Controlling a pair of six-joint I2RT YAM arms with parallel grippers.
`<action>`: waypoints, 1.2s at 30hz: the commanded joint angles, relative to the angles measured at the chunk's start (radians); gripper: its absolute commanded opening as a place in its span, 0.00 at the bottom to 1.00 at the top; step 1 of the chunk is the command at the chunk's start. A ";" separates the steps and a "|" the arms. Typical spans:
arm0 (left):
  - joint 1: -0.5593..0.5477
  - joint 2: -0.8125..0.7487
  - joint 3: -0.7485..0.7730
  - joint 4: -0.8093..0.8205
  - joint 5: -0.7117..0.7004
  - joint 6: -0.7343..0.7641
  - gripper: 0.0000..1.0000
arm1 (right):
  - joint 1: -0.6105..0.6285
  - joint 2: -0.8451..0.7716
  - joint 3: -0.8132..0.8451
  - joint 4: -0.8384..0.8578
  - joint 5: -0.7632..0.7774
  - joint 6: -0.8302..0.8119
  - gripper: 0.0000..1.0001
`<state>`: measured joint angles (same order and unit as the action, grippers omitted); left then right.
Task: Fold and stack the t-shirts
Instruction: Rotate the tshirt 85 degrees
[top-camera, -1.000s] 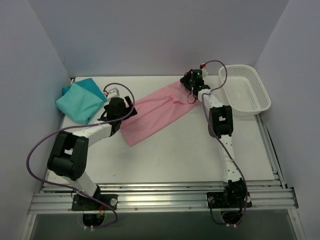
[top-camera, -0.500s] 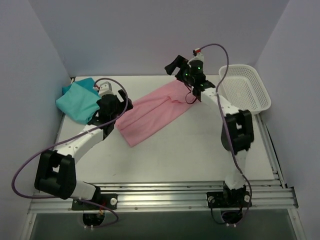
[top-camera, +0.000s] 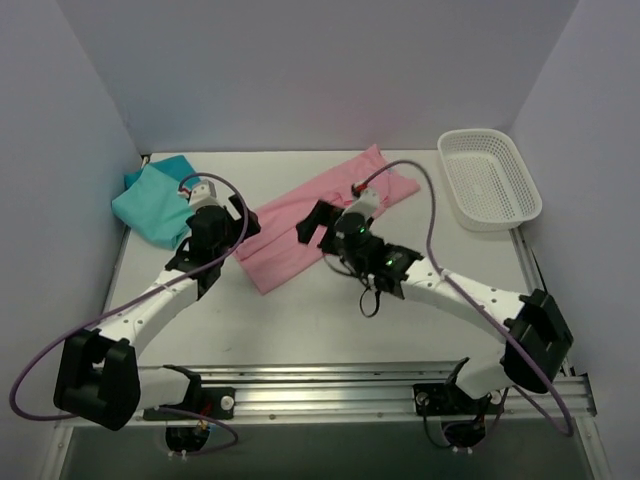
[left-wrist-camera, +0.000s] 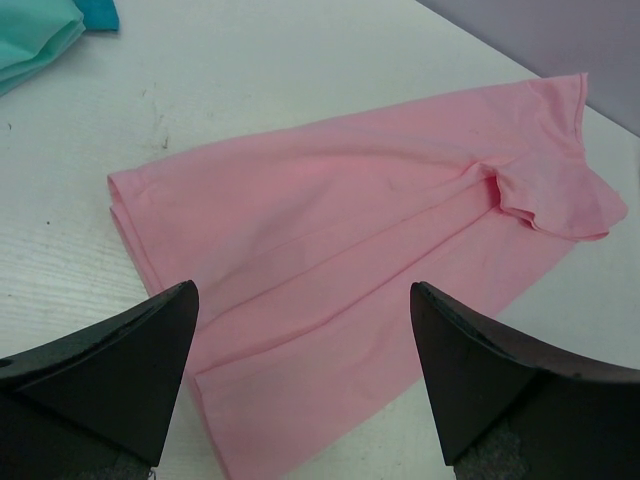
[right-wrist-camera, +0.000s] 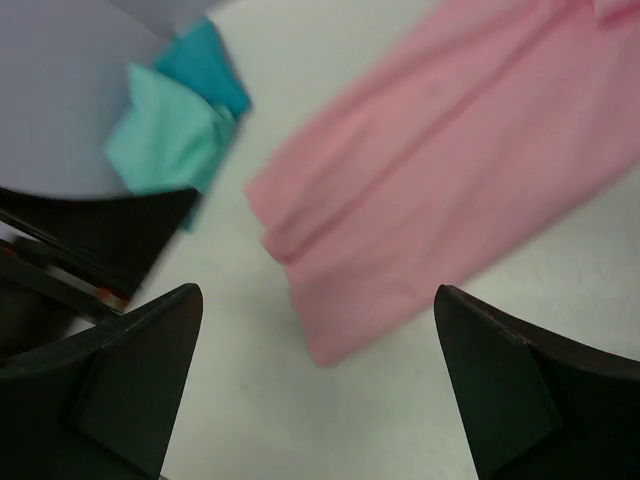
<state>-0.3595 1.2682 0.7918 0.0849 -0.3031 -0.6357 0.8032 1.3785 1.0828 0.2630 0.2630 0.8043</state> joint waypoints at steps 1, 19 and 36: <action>-0.006 -0.041 -0.011 -0.010 -0.011 -0.010 0.96 | 0.147 0.054 -0.073 -0.127 0.165 0.117 0.96; -0.002 -0.133 -0.052 -0.059 -0.065 0.011 0.95 | 0.263 0.554 0.080 0.068 0.013 0.207 0.89; 0.011 -0.122 -0.078 -0.047 -0.062 0.016 0.95 | 0.217 0.699 0.134 0.122 -0.053 0.197 0.74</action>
<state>-0.3523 1.1465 0.7109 0.0154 -0.3595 -0.6315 1.0443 2.0407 1.2125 0.3981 0.2218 0.9958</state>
